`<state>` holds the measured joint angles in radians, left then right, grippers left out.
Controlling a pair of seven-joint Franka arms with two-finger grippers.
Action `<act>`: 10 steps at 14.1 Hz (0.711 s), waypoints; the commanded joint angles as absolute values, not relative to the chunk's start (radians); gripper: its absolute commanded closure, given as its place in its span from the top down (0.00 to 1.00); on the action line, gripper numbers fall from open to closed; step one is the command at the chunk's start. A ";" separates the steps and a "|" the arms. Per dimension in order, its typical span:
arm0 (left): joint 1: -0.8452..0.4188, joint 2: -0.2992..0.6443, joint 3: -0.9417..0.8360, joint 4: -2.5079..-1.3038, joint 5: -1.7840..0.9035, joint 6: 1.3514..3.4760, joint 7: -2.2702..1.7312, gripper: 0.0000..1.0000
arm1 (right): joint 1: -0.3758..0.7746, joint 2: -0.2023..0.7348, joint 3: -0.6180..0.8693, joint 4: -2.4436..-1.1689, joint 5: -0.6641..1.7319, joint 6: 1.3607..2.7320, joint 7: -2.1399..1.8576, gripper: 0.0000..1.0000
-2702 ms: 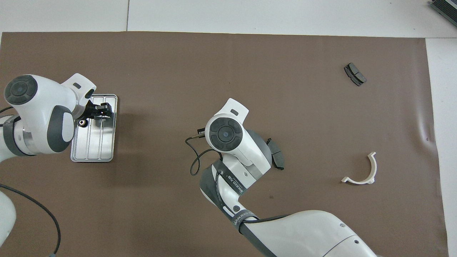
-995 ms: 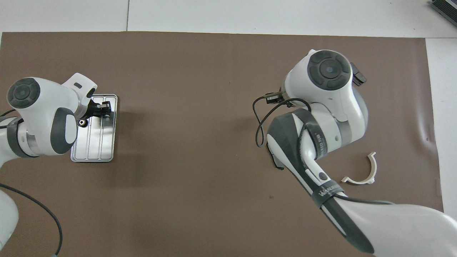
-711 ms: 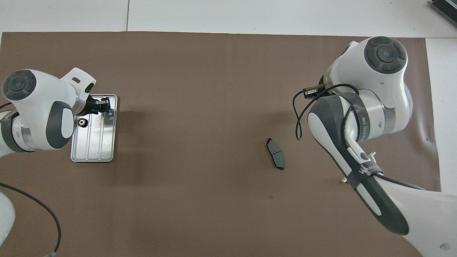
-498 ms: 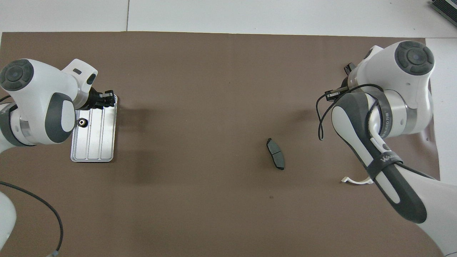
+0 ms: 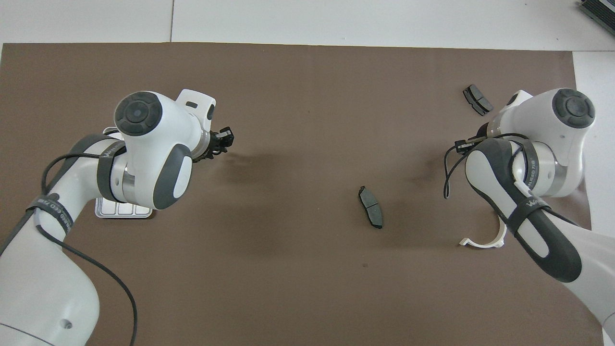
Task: Place bearing gear from tray to pile
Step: 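Set the second gear mid-table with the left gripper while the right returns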
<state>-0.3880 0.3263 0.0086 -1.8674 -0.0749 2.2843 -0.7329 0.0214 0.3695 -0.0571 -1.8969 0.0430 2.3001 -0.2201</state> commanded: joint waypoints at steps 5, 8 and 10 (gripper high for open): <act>-0.607 0.308 0.028 -1.916 -0.089 2.387 -1.024 0.21 | 0.002 0.391 -0.044 -1.904 0.081 2.365 -0.282 1.00; -0.681 0.321 0.026 -1.936 -0.089 2.445 -1.081 0.24 | 0.015 0.344 -0.048 -1.898 0.080 2.339 -0.275 1.00; -0.718 0.324 0.026 -1.939 -0.089 2.445 -1.081 0.31 | 0.015 0.295 -0.048 -1.893 0.078 2.313 -0.264 1.00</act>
